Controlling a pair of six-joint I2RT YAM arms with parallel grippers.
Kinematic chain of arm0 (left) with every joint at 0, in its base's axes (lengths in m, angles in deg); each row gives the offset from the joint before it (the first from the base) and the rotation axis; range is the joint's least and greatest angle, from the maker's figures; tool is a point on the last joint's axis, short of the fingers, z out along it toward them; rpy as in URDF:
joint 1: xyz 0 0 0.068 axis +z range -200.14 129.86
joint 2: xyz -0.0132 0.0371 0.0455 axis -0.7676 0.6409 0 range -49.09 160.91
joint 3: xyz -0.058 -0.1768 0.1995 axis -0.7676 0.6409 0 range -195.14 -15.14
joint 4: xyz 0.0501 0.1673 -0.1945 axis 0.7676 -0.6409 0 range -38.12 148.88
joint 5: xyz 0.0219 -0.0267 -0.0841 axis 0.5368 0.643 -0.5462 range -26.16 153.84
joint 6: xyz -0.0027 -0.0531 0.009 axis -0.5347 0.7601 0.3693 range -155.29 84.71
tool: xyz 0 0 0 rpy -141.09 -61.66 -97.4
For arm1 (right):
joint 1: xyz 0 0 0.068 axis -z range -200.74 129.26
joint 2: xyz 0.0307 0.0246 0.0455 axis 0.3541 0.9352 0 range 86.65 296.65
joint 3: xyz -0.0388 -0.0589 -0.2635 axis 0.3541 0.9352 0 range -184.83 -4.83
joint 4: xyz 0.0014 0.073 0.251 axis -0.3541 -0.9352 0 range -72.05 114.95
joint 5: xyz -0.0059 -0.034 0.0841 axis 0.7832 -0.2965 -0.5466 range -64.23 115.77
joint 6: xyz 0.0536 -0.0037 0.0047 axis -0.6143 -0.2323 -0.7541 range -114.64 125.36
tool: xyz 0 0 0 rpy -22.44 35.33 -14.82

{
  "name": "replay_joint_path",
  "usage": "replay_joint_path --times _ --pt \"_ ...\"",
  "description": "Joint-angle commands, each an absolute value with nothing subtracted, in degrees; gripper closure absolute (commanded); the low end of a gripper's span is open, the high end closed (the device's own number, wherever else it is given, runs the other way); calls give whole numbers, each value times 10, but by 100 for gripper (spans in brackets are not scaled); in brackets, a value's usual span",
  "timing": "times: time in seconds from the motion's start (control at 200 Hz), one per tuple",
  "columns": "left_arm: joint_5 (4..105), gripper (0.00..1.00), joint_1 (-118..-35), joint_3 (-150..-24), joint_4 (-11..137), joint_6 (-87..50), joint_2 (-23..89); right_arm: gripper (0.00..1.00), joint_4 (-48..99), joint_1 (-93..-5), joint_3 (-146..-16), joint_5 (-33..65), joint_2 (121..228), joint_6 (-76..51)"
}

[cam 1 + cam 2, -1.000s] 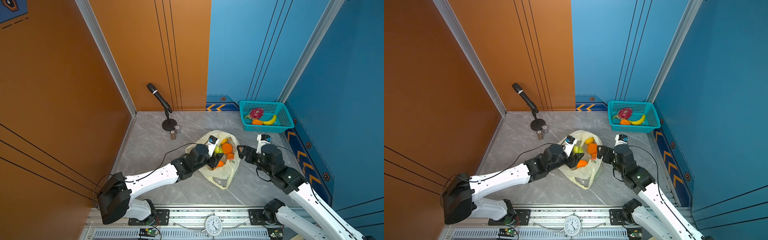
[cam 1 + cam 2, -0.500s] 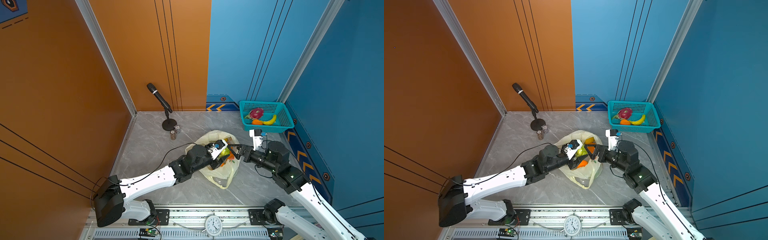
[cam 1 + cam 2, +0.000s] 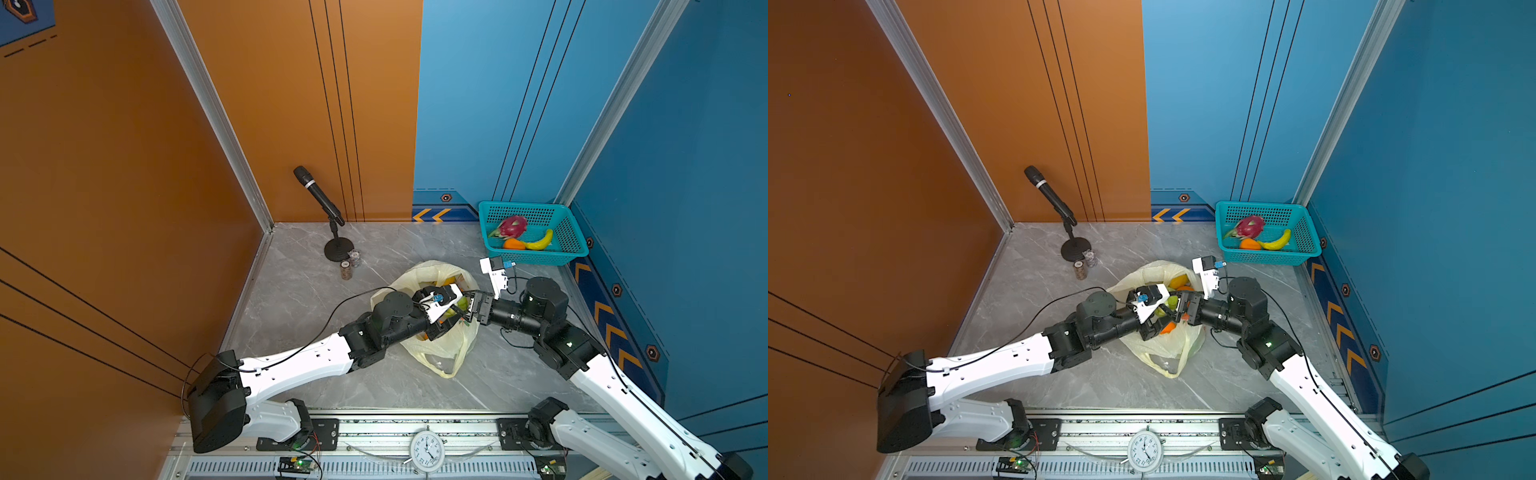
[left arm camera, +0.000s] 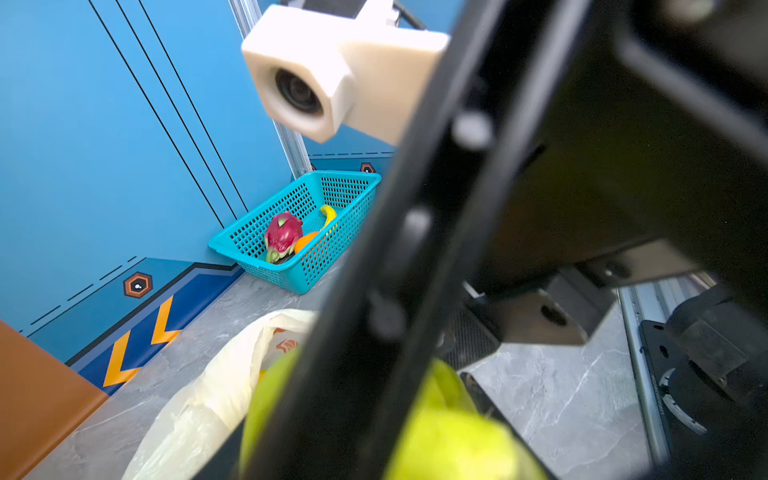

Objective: Untie the knot of the plastic bag and take out the fruit
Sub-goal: 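Grasp the green pear with the right gripper while the left gripper releases it, then carry the green pear to the teal basket with the right gripper and release it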

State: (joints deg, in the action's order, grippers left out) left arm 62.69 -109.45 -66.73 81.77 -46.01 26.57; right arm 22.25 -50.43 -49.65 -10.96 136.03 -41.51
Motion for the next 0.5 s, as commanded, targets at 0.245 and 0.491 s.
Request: replay_joint_path --times 0.245,0.491 --pt "578 55 -1086 -694 859 -448 266 13 279 -506 -482 -152 1382 -446" --pt "581 37 -1086 -689 859 -446 265 26 271 -493 -482 -127 1375 -447"
